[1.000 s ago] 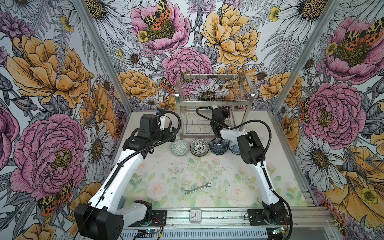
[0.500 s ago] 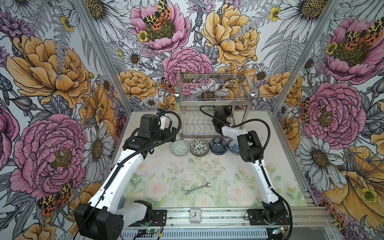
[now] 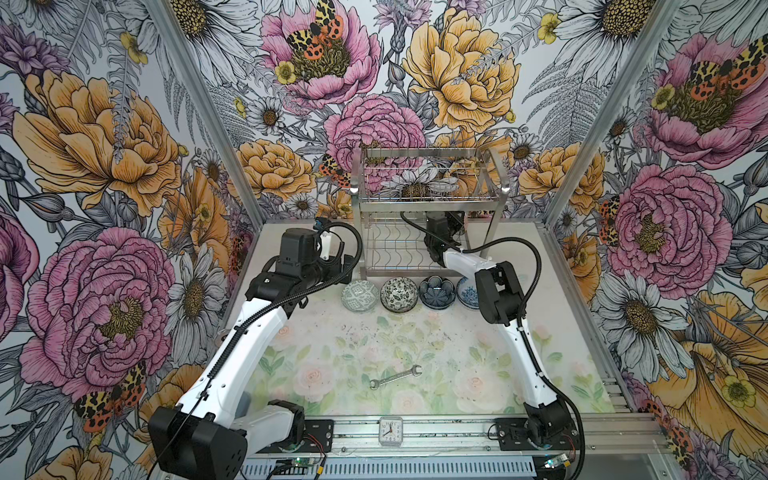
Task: Load the bowls into the dish rack
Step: 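Lower the bowl upright into the far rack slot with the right gripper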
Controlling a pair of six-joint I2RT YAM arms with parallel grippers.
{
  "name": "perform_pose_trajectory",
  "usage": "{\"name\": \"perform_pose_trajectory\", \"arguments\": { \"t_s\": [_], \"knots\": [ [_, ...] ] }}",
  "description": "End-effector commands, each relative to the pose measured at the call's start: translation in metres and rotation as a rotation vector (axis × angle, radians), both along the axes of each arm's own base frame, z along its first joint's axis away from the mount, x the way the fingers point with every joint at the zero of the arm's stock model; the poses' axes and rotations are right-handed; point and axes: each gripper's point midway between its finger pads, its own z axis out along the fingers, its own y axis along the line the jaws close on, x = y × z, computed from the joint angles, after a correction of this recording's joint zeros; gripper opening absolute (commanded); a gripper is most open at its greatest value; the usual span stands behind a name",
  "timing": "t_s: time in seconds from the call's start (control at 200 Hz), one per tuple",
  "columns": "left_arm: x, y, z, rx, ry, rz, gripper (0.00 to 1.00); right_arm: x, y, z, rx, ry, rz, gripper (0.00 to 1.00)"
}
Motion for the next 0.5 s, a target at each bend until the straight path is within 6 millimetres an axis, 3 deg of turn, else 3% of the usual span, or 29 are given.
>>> {"name": "perform_pose_trajectory", "arguments": {
  "t_s": [0.0,0.495],
  "knots": [
    [-0.001,-0.006,-0.003,-0.020,0.011,-0.021,0.98,-0.005,0.015,0.001,0.020,0.015,0.038,0.15],
    [-0.001,-0.005,-0.002,-0.019,0.008,-0.014,0.99,-0.012,0.018,0.012,0.057,0.003,0.062,0.24]
  ]
}}
